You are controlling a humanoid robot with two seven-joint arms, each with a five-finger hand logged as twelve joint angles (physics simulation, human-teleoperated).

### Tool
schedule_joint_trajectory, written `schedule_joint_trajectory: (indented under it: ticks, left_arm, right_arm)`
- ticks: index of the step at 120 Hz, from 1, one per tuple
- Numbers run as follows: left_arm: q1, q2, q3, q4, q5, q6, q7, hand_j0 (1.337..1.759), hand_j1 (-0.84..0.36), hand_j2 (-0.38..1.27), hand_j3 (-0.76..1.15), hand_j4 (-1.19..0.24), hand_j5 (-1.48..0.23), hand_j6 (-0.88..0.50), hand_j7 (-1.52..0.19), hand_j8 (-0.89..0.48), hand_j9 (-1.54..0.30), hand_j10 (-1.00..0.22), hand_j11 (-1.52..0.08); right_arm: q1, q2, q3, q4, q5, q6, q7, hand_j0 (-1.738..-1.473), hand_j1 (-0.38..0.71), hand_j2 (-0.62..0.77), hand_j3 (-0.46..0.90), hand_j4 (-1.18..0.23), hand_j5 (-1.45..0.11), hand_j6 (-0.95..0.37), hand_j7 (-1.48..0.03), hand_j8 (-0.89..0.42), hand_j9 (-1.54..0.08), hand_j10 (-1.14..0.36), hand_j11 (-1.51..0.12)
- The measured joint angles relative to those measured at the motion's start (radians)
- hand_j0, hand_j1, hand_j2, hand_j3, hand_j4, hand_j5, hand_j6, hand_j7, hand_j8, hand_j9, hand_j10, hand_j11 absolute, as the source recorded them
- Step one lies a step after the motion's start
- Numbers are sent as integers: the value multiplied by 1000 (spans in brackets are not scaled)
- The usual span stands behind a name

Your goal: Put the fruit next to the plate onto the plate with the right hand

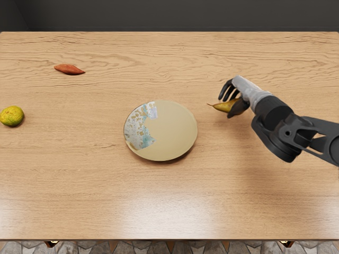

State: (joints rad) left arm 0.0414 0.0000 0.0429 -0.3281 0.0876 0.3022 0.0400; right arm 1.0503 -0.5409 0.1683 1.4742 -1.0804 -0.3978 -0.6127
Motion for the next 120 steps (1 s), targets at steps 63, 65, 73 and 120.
schedule_joint_trajectory:
  ticks: [63,65,73,120]
  left_arm:
    - [0,0,0,0,0,0,0,1658,343,1,0,-5,-6,-5,-6,-5,-6,-5,-6]
    - [0,0,0,0,0,0,0,1658,343,1,0,-5,-6,-5,-6,-5,-6,-5,-6]
    - [0,0,0,0,0,0,0,1658,343,1,0,-5,-6,-5,-6,-5,-6,-5,-6]
    - [0,0,0,0,0,0,0,1658,343,1,0,-5,-6,-5,-6,-5,-6,-5,-6]
  right_arm:
    - [20,130,114,0,27,123,1,-1657,314,346,0,-719,-1002,-606,-962,-509,-982,-513,-980]
    - [21,135,115,0,27,125,1,-1657,313,338,0,-718,-1003,-604,-963,-507,-982,-511,-979]
    - [23,155,117,0,28,132,1,-1657,315,336,0,-719,-1003,-604,-963,-504,-978,-507,-975]
    - [3,267,105,-1,31,149,1,-1658,414,535,0,-719,-1003,-692,-963,-484,-969,-478,-954]
